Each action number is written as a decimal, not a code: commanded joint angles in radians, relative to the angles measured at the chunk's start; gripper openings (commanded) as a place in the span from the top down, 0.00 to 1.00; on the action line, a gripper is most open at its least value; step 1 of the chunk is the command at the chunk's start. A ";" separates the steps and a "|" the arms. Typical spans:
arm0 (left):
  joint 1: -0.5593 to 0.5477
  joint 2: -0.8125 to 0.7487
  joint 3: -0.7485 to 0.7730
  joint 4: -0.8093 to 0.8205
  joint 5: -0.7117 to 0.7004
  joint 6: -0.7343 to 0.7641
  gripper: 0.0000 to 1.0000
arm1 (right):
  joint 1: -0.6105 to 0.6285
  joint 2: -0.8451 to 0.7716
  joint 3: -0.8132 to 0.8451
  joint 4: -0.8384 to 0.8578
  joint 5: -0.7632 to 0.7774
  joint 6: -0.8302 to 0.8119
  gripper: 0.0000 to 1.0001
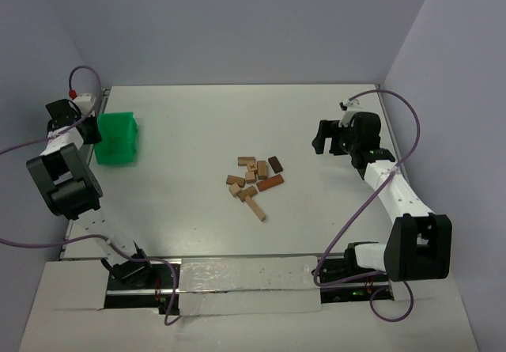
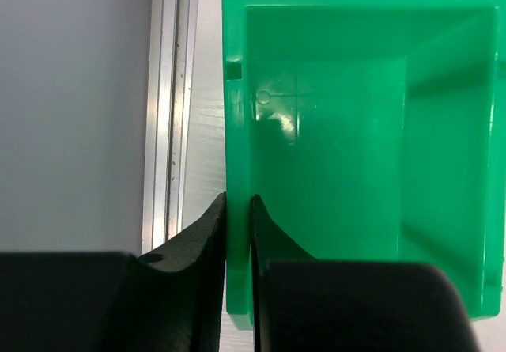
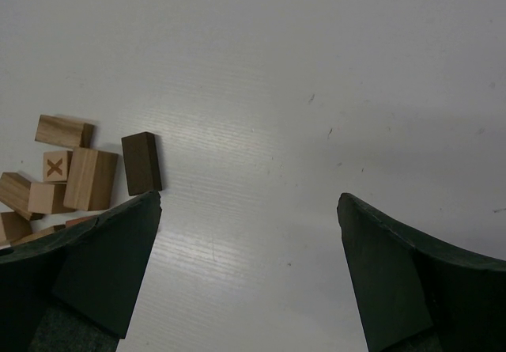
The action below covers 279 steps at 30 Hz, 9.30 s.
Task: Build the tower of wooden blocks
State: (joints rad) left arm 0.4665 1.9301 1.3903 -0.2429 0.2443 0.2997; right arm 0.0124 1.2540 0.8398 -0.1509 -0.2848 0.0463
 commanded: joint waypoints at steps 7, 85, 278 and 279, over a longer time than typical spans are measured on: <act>0.008 0.015 0.050 -0.038 0.042 0.062 0.82 | -0.003 0.004 0.051 0.007 -0.031 -0.016 0.00; -1.353 0.199 0.156 -0.176 -0.083 -0.154 0.68 | -0.183 0.036 0.096 -0.038 -0.152 0.049 0.00; -1.095 -0.386 -0.202 -0.144 0.449 0.040 1.00 | -0.181 0.089 0.110 -0.064 -0.198 0.016 0.00; -1.040 -0.392 -0.214 -0.093 0.460 -0.056 1.00 | -0.181 0.092 0.110 -0.063 -0.202 0.017 0.00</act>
State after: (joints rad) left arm -0.7513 1.6209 1.1417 -0.4800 0.5440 0.6273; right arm -0.1638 1.3476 0.8982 -0.2185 -0.4732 0.0551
